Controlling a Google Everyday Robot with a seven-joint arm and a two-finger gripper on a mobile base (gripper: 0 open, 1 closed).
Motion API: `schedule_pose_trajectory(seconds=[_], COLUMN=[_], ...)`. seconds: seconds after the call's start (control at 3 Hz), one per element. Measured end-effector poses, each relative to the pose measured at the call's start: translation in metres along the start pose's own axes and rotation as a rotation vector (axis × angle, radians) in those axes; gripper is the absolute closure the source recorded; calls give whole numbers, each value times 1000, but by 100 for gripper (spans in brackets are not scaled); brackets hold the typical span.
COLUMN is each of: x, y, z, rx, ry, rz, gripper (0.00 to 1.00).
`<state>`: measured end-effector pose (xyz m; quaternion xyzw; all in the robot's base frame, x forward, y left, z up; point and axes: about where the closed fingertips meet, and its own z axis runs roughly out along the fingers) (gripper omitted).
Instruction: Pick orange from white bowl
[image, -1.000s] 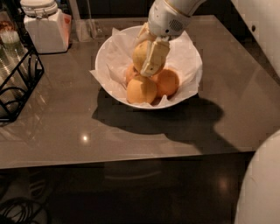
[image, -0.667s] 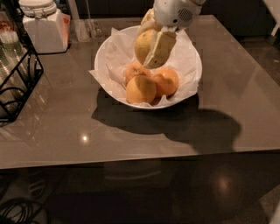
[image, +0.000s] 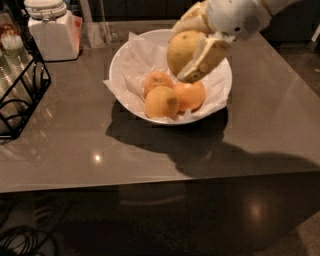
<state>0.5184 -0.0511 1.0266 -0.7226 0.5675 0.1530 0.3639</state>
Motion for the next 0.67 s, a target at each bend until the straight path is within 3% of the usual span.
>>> schedule_pose_trajectory(seconds=[0.33,0.67], x=[-2,3], y=[43,77], z=[-25,-51], rx=[91,174], ry=[-53,-64], rz=[37,65], gripper=[100,100])
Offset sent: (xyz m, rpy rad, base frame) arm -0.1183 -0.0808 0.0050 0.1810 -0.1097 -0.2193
